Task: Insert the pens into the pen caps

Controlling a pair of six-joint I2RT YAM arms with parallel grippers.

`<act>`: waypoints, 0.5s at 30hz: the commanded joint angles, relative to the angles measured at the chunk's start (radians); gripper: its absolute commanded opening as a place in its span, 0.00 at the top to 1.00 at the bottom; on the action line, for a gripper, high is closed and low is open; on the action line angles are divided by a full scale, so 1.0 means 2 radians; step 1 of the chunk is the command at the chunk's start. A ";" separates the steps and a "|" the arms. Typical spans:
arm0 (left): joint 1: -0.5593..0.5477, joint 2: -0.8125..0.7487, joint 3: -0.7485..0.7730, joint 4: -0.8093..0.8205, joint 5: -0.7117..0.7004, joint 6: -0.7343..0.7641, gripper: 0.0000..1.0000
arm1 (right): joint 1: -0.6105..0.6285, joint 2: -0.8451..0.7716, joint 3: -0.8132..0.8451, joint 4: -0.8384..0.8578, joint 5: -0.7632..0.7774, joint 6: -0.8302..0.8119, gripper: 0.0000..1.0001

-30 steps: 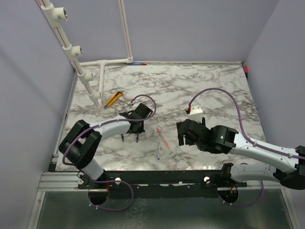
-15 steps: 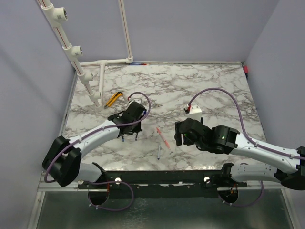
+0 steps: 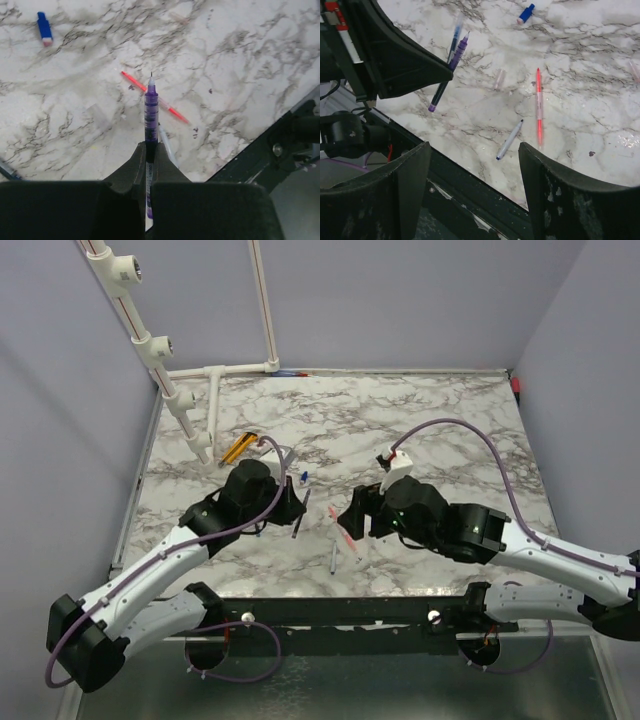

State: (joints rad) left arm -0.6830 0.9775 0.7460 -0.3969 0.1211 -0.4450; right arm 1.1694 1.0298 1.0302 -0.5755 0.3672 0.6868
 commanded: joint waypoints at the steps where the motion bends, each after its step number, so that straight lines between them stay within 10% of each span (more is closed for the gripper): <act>1: -0.002 -0.060 -0.003 0.028 0.076 0.010 1.00 | -0.002 0.016 0.027 0.038 -0.030 -0.008 0.26; 15: -0.002 -0.141 -0.003 0.046 0.196 0.002 1.00 | -0.002 0.023 0.030 0.145 -0.064 0.020 0.29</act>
State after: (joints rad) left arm -0.6830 0.7380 0.7437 -0.3370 0.3992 -0.4400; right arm 1.1694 1.0687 1.0706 -0.3920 0.2783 0.7063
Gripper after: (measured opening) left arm 0.018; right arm 0.716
